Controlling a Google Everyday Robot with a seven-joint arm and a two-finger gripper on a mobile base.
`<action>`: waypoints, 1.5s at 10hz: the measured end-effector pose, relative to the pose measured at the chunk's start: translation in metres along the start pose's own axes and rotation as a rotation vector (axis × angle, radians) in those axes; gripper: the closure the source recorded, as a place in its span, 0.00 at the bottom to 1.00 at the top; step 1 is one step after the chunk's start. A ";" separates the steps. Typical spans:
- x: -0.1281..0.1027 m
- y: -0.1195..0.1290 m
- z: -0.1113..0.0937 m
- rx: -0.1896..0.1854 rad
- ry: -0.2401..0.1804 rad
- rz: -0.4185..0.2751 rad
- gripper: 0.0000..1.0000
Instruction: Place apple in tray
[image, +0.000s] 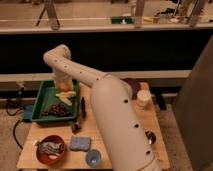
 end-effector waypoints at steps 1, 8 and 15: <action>-0.002 -0.001 -0.001 0.011 -0.012 -0.008 1.00; -0.020 0.011 0.003 0.123 -0.107 -0.014 1.00; -0.042 0.026 -0.001 0.267 -0.148 -0.022 0.68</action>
